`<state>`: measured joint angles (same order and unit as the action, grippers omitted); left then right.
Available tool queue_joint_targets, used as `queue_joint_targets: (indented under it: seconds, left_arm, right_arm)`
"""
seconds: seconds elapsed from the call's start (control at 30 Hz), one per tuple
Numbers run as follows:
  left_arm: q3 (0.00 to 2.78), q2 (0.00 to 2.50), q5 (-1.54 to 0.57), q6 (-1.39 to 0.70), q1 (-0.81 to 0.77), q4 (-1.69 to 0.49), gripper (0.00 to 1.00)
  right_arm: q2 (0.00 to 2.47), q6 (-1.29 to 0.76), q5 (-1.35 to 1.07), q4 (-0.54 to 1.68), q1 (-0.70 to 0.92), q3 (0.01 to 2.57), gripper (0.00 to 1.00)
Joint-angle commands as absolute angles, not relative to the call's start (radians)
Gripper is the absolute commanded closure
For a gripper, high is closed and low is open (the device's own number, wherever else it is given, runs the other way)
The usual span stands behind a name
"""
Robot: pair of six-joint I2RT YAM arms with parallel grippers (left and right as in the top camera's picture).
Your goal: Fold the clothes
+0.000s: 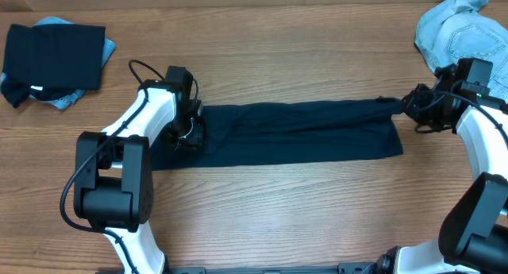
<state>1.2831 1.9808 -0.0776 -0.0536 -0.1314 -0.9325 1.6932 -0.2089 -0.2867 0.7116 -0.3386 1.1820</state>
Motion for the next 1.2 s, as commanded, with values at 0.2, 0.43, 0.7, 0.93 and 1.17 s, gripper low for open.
queue_joint_targets:
  seconds: [0.2, 0.43, 0.7, 0.93, 1.17]
  left_arm:
    - [1.269, 1.988, -0.072, -0.075, -0.13, -0.911, 0.79]
    - [1.269, 1.988, -0.072, -0.075, -0.13, -0.908, 0.79]
    - [1.269, 1.989, -0.072, -0.075, -0.13, -0.91, 0.79]
    - [1.28, 1.987, -0.105, -0.067, -0.13, -0.919, 0.81]
    - [1.354, 1.983, -0.173, -0.068, -0.131, -0.958, 0.78]
  right_arm:
    - [1.679, -0.263, -0.12, 0.785, -0.342, 1.187, 0.96]
    - [1.679, -0.263, -0.087, 0.804, -0.342, 1.187, 0.64]
    - [1.679, -0.245, -0.155, 0.783, -0.34, 1.187, 0.61]
    - [1.679, -0.162, -0.448, 0.715, -0.332, 1.187, 0.47]
    - [1.736, -0.148, -0.467, 0.665, -0.247, 1.185, 0.78]
